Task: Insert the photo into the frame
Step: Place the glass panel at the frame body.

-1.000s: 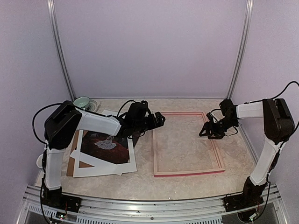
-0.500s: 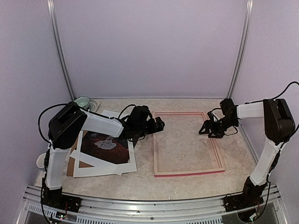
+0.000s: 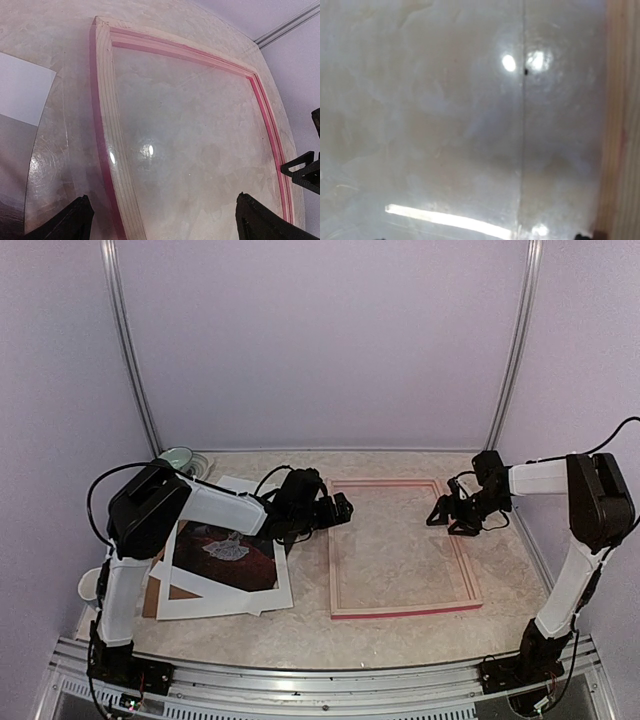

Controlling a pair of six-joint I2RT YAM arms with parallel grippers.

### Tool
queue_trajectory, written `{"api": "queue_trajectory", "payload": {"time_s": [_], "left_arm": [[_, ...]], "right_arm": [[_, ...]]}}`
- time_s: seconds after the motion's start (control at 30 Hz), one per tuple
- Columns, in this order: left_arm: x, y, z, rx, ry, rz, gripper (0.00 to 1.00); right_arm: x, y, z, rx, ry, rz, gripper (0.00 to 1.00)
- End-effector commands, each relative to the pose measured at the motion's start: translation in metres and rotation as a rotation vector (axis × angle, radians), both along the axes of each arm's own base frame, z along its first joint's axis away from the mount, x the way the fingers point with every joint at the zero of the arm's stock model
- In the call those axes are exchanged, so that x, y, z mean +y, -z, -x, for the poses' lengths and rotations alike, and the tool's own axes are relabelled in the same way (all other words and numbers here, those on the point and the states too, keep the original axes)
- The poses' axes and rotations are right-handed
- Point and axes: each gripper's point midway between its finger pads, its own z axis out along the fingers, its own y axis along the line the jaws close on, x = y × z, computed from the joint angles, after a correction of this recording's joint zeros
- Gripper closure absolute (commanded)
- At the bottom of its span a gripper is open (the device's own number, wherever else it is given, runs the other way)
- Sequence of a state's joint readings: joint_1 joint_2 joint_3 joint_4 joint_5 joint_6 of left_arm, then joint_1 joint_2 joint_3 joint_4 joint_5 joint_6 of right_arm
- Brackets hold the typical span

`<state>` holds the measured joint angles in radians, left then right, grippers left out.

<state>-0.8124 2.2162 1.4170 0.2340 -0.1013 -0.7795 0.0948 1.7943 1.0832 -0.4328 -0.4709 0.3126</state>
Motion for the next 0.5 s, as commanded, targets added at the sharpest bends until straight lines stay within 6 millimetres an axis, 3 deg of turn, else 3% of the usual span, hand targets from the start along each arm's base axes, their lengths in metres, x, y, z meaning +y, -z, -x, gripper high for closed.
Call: {"api": "queue_trajectory", "payload": {"time_s": [0.0,0.47], "left_arm": [[-0.001,0.019,0.001,0.032,0.014,-0.034,0.01],[-0.001,0.032,0.003,0.052,0.015,-0.047,0.01]], "right_arm": [[-0.006,-0.001,-0.003,-0.013,0.034,0.026,0.17],[0.023,0.009,-0.012,-0.005,0.031,0.009,0.16]]}}
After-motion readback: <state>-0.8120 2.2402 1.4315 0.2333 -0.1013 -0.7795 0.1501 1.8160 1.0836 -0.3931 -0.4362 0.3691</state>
